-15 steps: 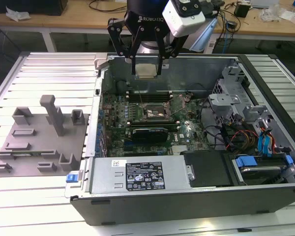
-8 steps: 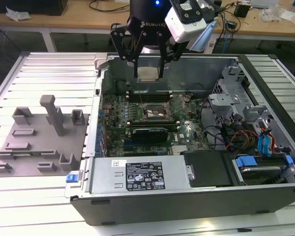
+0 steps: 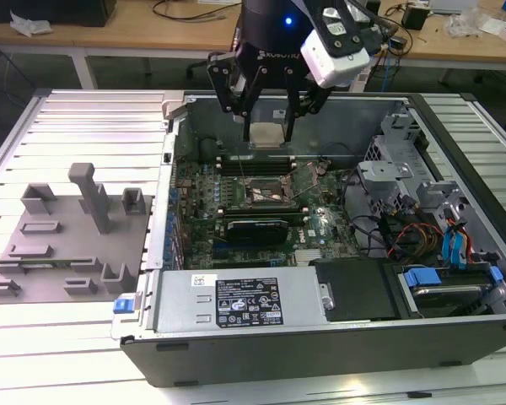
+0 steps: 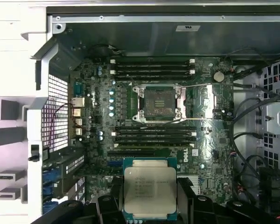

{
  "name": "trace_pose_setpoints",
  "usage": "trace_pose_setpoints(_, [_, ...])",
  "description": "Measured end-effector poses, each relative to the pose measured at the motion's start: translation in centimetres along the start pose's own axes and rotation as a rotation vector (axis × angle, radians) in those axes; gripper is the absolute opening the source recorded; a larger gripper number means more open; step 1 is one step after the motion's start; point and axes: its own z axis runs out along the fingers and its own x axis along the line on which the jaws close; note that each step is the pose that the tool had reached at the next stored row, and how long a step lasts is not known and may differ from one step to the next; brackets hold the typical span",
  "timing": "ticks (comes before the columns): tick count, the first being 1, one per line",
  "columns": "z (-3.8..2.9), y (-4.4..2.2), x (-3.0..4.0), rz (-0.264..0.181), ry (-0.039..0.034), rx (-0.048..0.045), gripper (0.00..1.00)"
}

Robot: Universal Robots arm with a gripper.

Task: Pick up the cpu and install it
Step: 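Pick up the cpu and move it towards the insertion slot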

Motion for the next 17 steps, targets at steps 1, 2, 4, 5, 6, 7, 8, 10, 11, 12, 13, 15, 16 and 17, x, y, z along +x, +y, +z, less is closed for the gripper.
trace_pose_setpoints(1, [0.06, 0.01, -0.21, 0.0, 0.0001, 0.0001, 0.54])
trace_pose_setpoints(2, [0.13, 0.02, -0.4, 0.0, 0.0001, 0.0001, 0.54])
trace_pose_setpoints(4, [0.25, 0.03, -0.88, 0.0, 0.0003, 0.0002, 0.54])
trace_pose_setpoints(5, [0.31, 0.04, -1.1, 0.0, 0.0003, 0.0002, 0.54])
trace_pose_setpoints(6, [0.38, 0.04, -1.34, 0.0, 0.0004, 0.0001, 0.54])
trace_pose_setpoints(7, [0.45, 0.05, -1.58, 0.0, 0.0005, 0.0001, 0.54])
trace_pose_setpoints(8, [0.52, 0.06, -1.79, 0.0, 0.0005, 0.0001, 0.54])
trace_pose_setpoints(10, [0.74, 0.07, -2.09, 0.0, 0.0005, 0.0002, 0.54])
trace_pose_setpoints(11, [0.99, 0.08, -2.24, 0.0, 0.0005, 0.0001, 0.54])
trace_pose_setpoints(12, [1.16, 0.08, -2.31, 0.0, 0.0005, 0.0001, 0.54])
trace_pose_setpoints(13, [1.42, 0.08, -2.39, 0.0, 0.0005, 0.0001, 0.54])
trace_pose_setpoints(15, [1.85, 0.13, -2.42, 0.0, 0.0006, 0.0003, 0.54])
trace_pose_setpoints(16, [2.14, 0.19, -2.43, 0.0, 0.0006, 0.0003, 0.54])
trace_pose_setpoints(17, [2.32, 0.25, -2.43, 0.0, 0.0005, 0.0002, 0.54])
